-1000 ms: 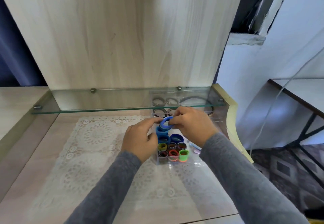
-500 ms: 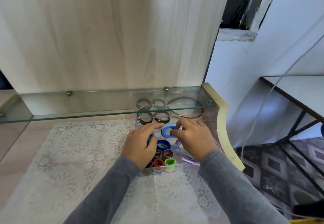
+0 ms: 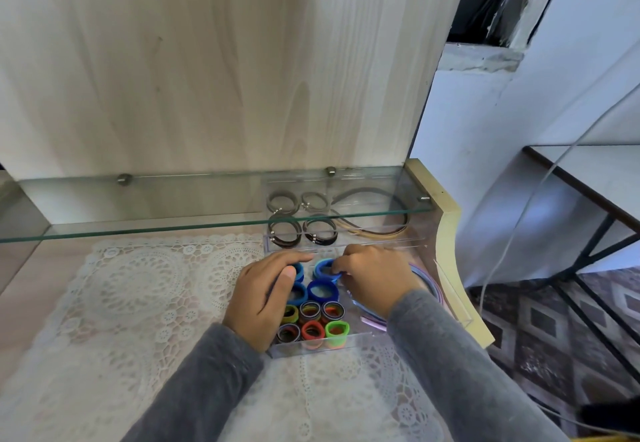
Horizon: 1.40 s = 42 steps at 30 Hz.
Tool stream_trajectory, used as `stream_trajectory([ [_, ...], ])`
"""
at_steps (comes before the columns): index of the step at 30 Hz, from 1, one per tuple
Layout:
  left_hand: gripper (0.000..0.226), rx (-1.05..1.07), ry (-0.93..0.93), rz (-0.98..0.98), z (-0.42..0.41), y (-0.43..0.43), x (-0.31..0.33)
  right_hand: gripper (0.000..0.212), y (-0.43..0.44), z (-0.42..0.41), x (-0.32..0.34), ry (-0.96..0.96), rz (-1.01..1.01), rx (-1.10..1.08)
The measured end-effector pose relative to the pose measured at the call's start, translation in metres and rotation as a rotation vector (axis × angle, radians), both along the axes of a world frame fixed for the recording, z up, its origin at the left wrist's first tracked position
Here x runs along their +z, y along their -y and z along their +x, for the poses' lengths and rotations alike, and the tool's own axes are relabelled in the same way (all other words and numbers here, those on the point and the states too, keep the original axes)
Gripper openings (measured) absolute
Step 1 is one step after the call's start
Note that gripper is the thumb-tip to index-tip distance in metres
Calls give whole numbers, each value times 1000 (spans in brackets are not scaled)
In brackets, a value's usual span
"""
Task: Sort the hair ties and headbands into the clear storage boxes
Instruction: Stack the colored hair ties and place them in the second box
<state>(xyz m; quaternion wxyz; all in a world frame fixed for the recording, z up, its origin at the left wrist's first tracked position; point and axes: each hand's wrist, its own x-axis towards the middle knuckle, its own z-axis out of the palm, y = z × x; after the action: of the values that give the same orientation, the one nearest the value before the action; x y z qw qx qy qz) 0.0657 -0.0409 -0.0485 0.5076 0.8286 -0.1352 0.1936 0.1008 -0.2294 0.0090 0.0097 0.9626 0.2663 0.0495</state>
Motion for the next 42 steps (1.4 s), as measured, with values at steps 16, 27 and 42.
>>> stream_trajectory([
  [16, 32, 92, 1, -137, 1, -5, -2, 25, 1, -9, 16, -106, 142, -231],
  [27, 34, 159, 14, -143, 1, -6, -1, 29, -23, -9, 5, 9, -16, -211],
  [42, 38, 185, 29, -54, -4, -9, 4, 25, -23, -12, 6, -6, 18, -266],
])
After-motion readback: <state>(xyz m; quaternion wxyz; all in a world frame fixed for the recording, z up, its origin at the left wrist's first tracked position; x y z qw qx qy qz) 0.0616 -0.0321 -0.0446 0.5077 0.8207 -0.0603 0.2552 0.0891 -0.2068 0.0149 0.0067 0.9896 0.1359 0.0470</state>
